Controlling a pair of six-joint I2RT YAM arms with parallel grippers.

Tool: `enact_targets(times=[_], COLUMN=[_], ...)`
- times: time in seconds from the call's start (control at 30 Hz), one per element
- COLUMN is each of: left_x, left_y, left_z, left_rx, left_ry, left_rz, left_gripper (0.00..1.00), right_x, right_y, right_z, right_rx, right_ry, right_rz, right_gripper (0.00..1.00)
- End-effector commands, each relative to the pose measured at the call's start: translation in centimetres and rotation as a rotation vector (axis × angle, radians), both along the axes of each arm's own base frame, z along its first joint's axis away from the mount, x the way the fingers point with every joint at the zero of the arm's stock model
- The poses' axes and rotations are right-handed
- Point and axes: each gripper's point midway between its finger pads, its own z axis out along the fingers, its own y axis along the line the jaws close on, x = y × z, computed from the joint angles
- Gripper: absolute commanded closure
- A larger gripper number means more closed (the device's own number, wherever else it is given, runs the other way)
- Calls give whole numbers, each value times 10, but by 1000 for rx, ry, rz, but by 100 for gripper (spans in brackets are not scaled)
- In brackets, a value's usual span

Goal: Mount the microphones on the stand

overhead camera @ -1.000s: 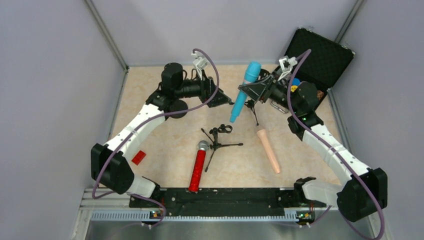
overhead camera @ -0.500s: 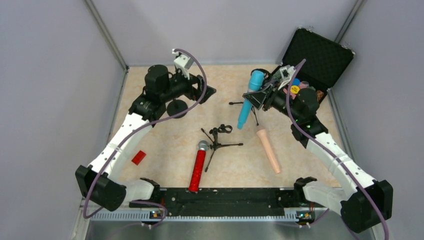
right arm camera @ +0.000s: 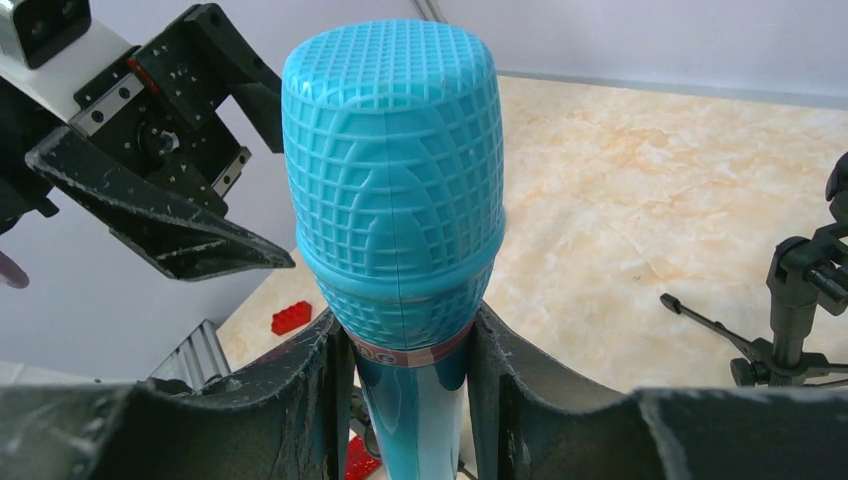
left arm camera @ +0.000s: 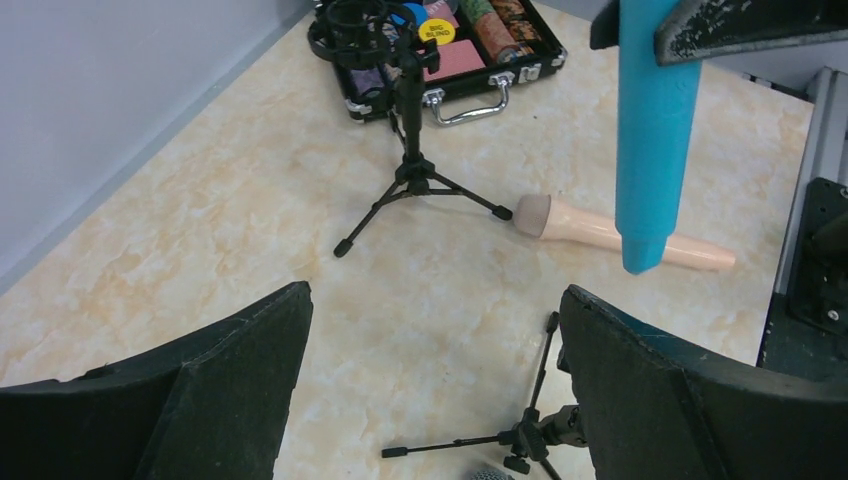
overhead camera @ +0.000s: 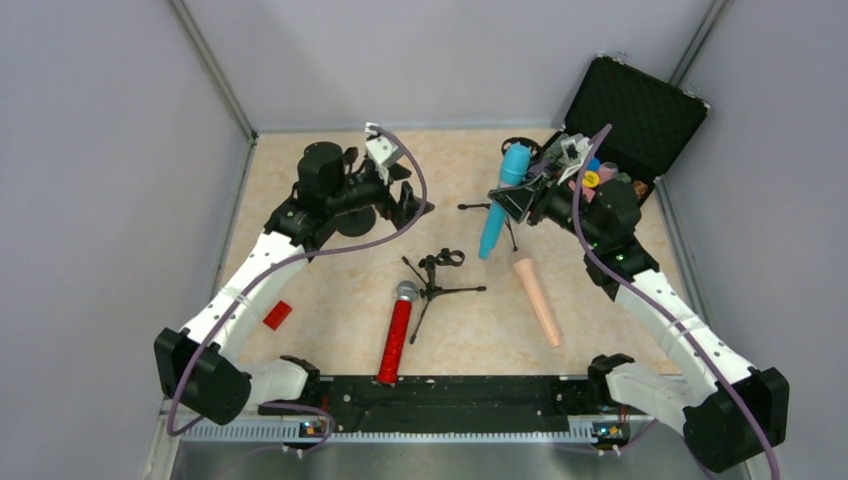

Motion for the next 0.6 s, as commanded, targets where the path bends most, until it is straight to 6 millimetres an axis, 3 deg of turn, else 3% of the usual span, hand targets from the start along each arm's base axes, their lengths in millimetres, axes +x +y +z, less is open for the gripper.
enact_targets(times=[0.0,0.37,0.57], left_x=[-4,-4,-25], left_y=[-13,-34,-38], left_z=[18,10,-18], left_rx=[-9,21,10], left_ry=[-150,-102,-125], left_rz=[-130,-314,-430], left_gripper=[2,5,11], right_x=[-4,-2,-3], right_y=[-2,-3,0], right_z=[19,21,22], right_rx=[12,13,12], right_ry=[-78,-111,-141], right_rz=[-9,-17,6], right_gripper=[100,100,100])
